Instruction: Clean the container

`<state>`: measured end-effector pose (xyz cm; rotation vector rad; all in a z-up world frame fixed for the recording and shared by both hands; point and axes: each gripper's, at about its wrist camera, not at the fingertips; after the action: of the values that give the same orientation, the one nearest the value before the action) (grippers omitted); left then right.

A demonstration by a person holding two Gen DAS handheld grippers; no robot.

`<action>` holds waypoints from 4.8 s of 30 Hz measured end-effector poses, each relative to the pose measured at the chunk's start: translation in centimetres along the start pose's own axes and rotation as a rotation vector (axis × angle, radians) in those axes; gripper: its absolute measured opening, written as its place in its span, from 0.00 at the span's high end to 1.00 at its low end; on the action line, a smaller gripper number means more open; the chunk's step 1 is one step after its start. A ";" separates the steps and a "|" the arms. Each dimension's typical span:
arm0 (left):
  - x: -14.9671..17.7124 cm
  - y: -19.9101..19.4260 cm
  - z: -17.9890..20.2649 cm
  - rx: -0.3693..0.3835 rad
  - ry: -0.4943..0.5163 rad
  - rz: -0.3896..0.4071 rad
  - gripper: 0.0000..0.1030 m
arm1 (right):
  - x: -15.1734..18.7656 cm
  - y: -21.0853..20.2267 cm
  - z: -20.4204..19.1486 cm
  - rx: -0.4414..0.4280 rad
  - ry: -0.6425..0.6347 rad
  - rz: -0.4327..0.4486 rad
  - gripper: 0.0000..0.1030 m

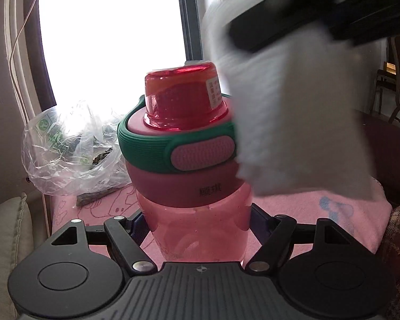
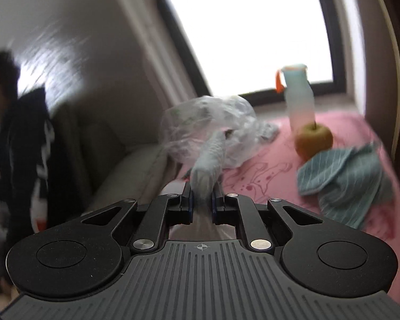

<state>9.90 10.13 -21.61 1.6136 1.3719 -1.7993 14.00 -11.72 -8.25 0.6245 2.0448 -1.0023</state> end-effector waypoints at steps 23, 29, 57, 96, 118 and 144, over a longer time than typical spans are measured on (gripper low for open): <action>-0.3 -0.5 1.1 -0.002 0.004 -0.016 0.29 | 1.3 1.1 3.4 -0.119 0.237 -0.153 0.88; -0.4 -0.4 1.2 -0.008 0.013 -0.029 0.29 | 0.9 2.0 4.4 -0.130 0.342 -0.041 0.88; -3.1 -1.4 -3.5 -0.170 -0.297 -0.030 0.23 | 12.8 0.0 13.9 -0.138 0.642 -0.072 0.80; 2.9 -3.8 -9.5 -0.246 -0.814 0.101 0.25 | 12.6 10.7 8.8 -0.413 0.256 -0.323 0.86; 1.0 -4.8 -4.4 -0.229 -0.558 0.109 0.28 | 9.7 5.3 11.4 -0.376 0.305 -0.114 0.84; -3.1 -2.8 5.6 -0.328 -0.059 -0.094 0.19 | 8.5 3.1 12.9 0.190 0.238 -0.036 0.36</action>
<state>5.46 5.84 -18.34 1.3353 1.6397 -1.5561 16.49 -19.68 -21.63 0.8432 2.1873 -1.2016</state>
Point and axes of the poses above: each gripper's, at about its wrist camera, not at the fingertips, and y roughly the way its jaws point, z to its right, x to its underside, and after that the axes turned 8 degrees about z, right-handed
